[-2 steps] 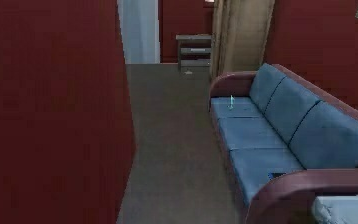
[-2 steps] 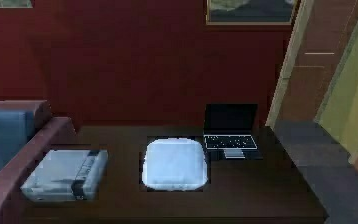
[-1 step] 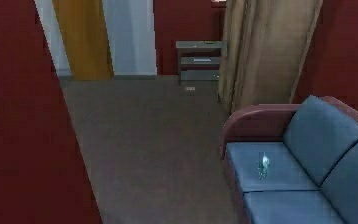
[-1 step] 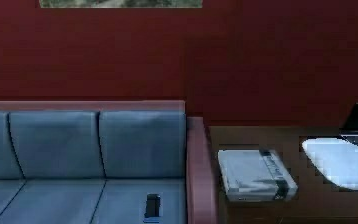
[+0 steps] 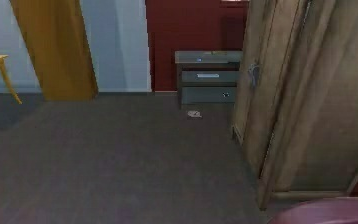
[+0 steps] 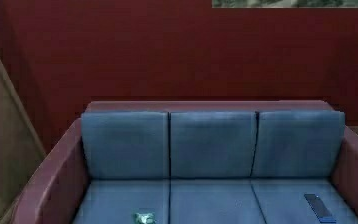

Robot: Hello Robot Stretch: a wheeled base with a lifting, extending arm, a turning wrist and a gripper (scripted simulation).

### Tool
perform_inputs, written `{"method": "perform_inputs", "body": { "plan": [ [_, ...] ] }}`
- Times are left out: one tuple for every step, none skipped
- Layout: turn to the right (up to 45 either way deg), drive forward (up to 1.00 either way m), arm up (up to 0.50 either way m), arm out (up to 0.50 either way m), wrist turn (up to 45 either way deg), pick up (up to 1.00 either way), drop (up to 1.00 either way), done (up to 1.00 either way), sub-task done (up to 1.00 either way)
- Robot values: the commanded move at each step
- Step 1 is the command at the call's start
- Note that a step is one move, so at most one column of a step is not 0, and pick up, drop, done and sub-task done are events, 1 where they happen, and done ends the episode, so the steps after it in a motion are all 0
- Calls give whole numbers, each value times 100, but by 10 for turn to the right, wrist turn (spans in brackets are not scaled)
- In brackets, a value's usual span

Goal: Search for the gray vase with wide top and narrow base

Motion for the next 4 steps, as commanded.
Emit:
{"method": "perform_inputs", "body": {
  "plan": [
    [-390,0,0,0,0,0,0,0,0],
    [0,95,0,0,0,0,0,0,0],
    [-330,0,0,0,0,0,0,0,0],
    [0,100,0,0,0,0,0,0,0]
  ]
}}
